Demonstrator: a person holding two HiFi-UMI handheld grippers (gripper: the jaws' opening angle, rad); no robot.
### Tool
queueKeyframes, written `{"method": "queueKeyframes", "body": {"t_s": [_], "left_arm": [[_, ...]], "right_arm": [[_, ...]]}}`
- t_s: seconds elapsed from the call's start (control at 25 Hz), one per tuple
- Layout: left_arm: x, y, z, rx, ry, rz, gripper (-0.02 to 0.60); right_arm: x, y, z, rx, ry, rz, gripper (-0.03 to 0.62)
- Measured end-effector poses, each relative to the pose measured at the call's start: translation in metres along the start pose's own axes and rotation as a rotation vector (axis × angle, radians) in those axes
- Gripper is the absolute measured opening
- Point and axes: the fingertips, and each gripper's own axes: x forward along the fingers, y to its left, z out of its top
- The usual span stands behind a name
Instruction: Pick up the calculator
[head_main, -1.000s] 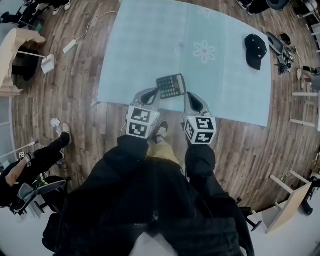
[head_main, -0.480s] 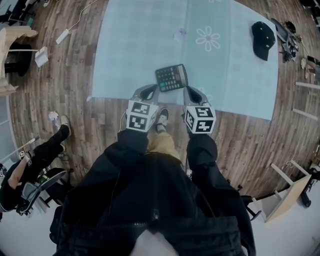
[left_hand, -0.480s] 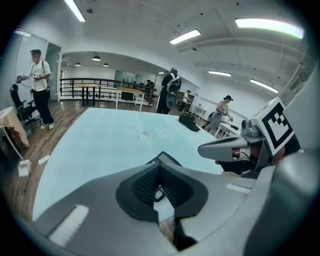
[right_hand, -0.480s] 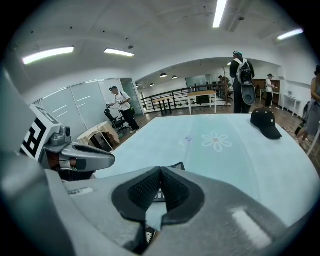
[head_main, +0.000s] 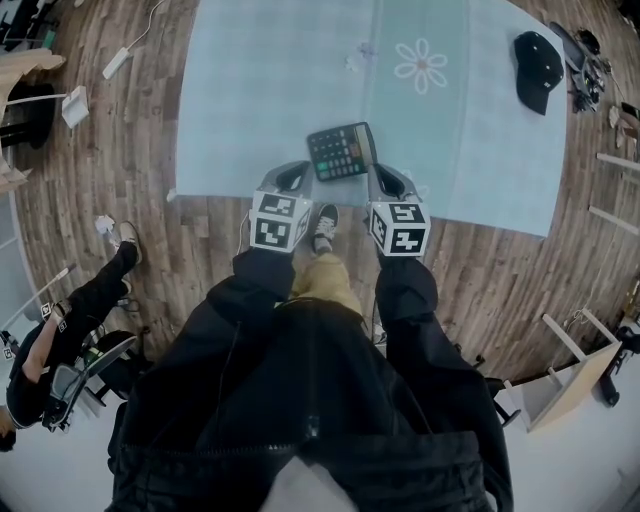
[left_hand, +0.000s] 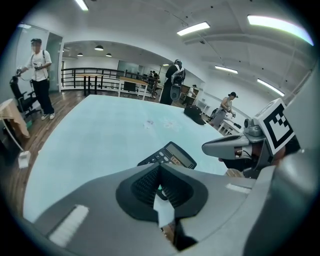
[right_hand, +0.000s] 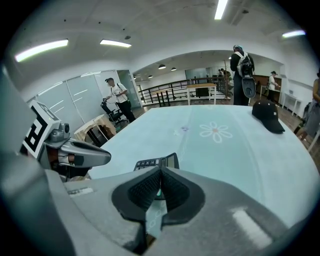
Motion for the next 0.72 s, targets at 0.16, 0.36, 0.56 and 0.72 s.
{"method": "queueKeyframes", "body": {"t_s": [0.16,0.36,0.56,0.72], "left_arm": [[0.011,0.004,-0.007,-0.012,0.035,-0.005,0.003],[0.019,0.006,-0.008,-0.024,0.058,-0.011,0.003],[0.023,0.013,-0.010,-0.034,0.070,-0.005,0.002],[0.027,0.016,-0.009,-0.036,0.072,-0.004,0.002]], "right_arm": [[0.014,-0.007,-0.005,0.007,0.032,0.001,0.025],[0.028,-0.017,-0.006,0.009,0.055,-0.005,0.047],[0.042,-0.022,-0.011,0.014,0.087,0.009,0.077],[0.055,-0.026,-0.016,0.038,0.117,0.027,0.115]]}}
